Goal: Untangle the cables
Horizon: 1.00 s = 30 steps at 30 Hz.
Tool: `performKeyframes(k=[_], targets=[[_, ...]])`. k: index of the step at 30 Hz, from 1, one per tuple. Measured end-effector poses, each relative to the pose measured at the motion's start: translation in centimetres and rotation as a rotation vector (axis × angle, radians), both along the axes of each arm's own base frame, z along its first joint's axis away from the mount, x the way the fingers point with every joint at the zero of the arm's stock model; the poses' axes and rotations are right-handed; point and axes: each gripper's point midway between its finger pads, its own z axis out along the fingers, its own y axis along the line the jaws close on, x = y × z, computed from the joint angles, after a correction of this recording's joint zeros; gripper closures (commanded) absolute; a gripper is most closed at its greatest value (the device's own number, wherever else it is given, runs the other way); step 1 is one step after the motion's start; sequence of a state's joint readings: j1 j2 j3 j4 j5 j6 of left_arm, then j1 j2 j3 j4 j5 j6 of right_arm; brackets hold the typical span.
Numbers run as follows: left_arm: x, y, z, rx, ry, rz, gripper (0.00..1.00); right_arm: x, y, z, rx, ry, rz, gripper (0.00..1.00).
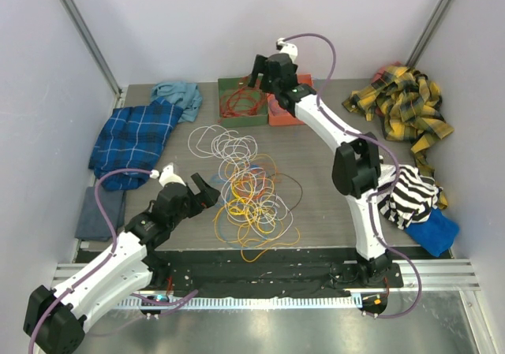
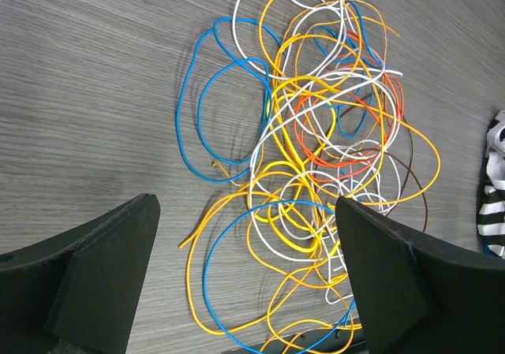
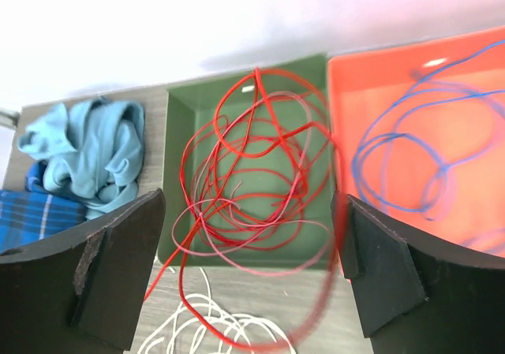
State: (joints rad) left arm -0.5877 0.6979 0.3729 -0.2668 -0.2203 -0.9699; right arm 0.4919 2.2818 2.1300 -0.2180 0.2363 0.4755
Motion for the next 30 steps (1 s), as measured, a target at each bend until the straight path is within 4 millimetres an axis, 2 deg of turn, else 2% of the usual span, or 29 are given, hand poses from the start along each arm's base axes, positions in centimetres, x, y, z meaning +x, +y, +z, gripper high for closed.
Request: performKeyframes(k=[2, 5, 6, 10, 12, 15, 18, 19, 20, 21, 23, 24, 26, 28, 30], targets=[[0.0, 0.0, 0.0, -0.002, 0.001, 0.000, 0.00, -0.9, -0.9, 1.5, -0.010, -0.015, -0.018, 0.11], [-0.1, -0.1, 0.0, -0.010, 0.005, 0.002, 0.00, -2.2, -2.2, 3.0, -0.024, -0.029, -0.037, 0.26], [-0.1, -0.1, 0.0, -0.011, 0.006, 0.003, 0.00, -2.6, -2.5, 3.0, -0.030, -0.030, -0.038, 0.38], [-0.1, -0.2, 0.0, -0.016, 0.010, 0.003, 0.00, -2.6, -2.4, 1.5, -0.050, -0.011, -0.027, 0.58], [-0.1, -0.2, 0.0, -0.017, 0.010, 0.003, 0.00, -1.7, -1.7, 0.6, -0.054, -0.002, -0.014, 0.70], [-0.2, -0.1, 0.1, -0.018, 0.007, 0.004, 0.00, -1.0, -1.1, -1.1, -0.057, 0.019, -0.007, 0.84], [-0.3, 0.0, 0.3, -0.021, 0.000, 0.004, 0.00, -1.7, -1.4, -2.9, -0.064, 0.043, -0.009, 0.85], [-0.3, 0.1, 0.4, -0.018, -0.002, 0.005, 0.00, -2.5, -1.8, -3.8, -0.070, 0.057, -0.011, 0.82], [-0.3, 0.1, 0.4, -0.017, -0.003, 0.004, 0.00, -3.4, -2.4, -4.3, -0.079, 0.071, -0.014, 0.78], [-0.3, 0.1, 0.3, -0.011, -0.001, 0.003, 0.00, -4.7, -3.1, -4.8, -0.090, 0.094, -0.017, 0.68], [-0.3, 0.2, 0.4, 0.010, 0.005, -0.002, 0.00, -7.5, -4.6, -4.8, -0.092, 0.110, -0.026, 0.55], [-0.2, 0.3, 0.7, 0.021, 0.008, -0.002, 0.00, -9.1, -5.3, -4.2, -0.092, 0.109, -0.032, 0.46], [0.2, 0.4, 1.2, 0.044, 0.009, 0.005, 0.00, -12.1, -6.5, -2.5, -0.090, 0.081, -0.042, 0.37], [0.7, 0.6, 1.9, 0.072, 0.010, 0.014, 0.00, -15.7, -7.1, 0.3, -0.086, 0.025, -0.041, 0.35], [1.2, 0.8, 2.5, 0.104, 0.019, 0.027, 0.00, -19.5, -6.9, 3.2, -0.063, -0.040, -0.016, 0.34]])
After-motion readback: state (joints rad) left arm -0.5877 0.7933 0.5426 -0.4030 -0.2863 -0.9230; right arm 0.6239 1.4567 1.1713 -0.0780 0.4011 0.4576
